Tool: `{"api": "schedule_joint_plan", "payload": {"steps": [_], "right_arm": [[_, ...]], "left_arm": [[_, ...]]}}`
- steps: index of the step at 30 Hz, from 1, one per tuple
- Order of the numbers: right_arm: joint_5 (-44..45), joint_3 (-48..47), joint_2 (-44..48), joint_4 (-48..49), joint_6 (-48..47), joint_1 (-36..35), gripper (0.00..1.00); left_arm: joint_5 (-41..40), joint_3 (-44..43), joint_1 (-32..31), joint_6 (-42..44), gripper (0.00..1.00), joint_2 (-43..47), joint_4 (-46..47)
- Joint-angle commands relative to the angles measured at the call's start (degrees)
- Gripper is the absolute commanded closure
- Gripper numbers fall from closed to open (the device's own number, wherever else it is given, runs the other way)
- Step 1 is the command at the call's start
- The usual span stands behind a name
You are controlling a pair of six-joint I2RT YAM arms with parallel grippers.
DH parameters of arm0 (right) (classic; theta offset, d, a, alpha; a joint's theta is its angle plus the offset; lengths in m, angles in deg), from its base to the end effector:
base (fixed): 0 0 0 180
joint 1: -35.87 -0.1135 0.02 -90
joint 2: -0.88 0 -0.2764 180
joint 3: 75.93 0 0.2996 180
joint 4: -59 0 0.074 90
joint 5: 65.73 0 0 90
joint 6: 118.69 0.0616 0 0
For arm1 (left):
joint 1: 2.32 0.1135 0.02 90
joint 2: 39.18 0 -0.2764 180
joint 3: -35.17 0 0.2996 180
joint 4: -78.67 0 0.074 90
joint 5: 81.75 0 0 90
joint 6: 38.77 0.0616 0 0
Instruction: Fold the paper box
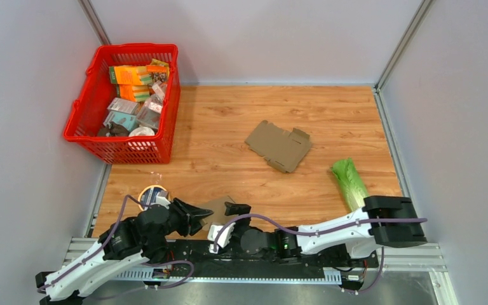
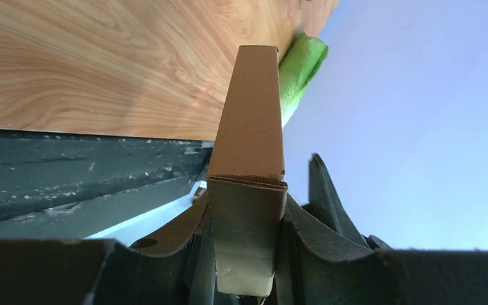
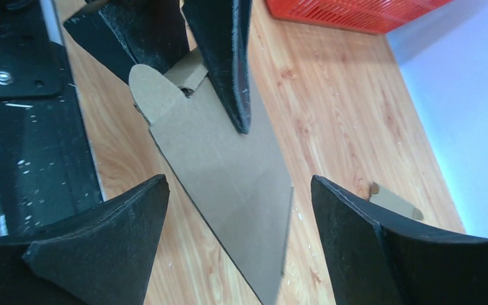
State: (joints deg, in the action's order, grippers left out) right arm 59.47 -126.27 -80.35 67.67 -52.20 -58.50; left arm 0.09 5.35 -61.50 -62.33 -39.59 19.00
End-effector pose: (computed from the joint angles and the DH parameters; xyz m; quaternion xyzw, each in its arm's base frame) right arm 0.0087 0.3518 0.1858 -0.5908 0.5527 0.1036 0.5786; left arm 0.0696 -0.0996 0.1946 -0.4268 0.7532 -0.4919 0.0930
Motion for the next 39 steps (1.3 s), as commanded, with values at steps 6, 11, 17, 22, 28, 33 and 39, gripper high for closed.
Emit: {"api": "schedule_joint_plan", "payload": {"steps": [6,11,17,22,28,33,39], "right_arm": [[7.0,-0.9,-4.6,18.5,-8.7,-0.5,0.33],[8.8,-0.1,-2.5,18.5,-8.4,-1.7,0.49],[9.0,1.3,4.0,4.7,-0.1,-1.8,0.59],[-1.1,-0.9,10.6,-22.9,13.5,0.7,0.63],[-33.5,-13.8,6.7,-55.5,28.3,16.0,0.55],[-42.2,-17.3,1.4,-60.6,28.5,23.9,0.60],[-43.6,-17.8,-0.5,-56.4,26.8,27.4,0.67]], "left_arm": [[0.6,-5.3,-0.1,-0.1,0.85,0.8,4.5],[-0.4,-5.2,-0.1,1.8,0.69,0.8,5.3],[-6.9,-9.5,-0.1,24.0,0.28,-1.5,5.8],[-10.5,-16.4,-0.1,43.7,0.27,-6.3,-1.4],[-7.8,-15.3,-0.1,65.0,0.44,-12.1,8.7],[-7.5,-14.4,-0.1,74.3,0.52,-21.5,17.9],[-9.2,-11.7,-0.1,79.1,0.53,-28.5,29.2]]}}
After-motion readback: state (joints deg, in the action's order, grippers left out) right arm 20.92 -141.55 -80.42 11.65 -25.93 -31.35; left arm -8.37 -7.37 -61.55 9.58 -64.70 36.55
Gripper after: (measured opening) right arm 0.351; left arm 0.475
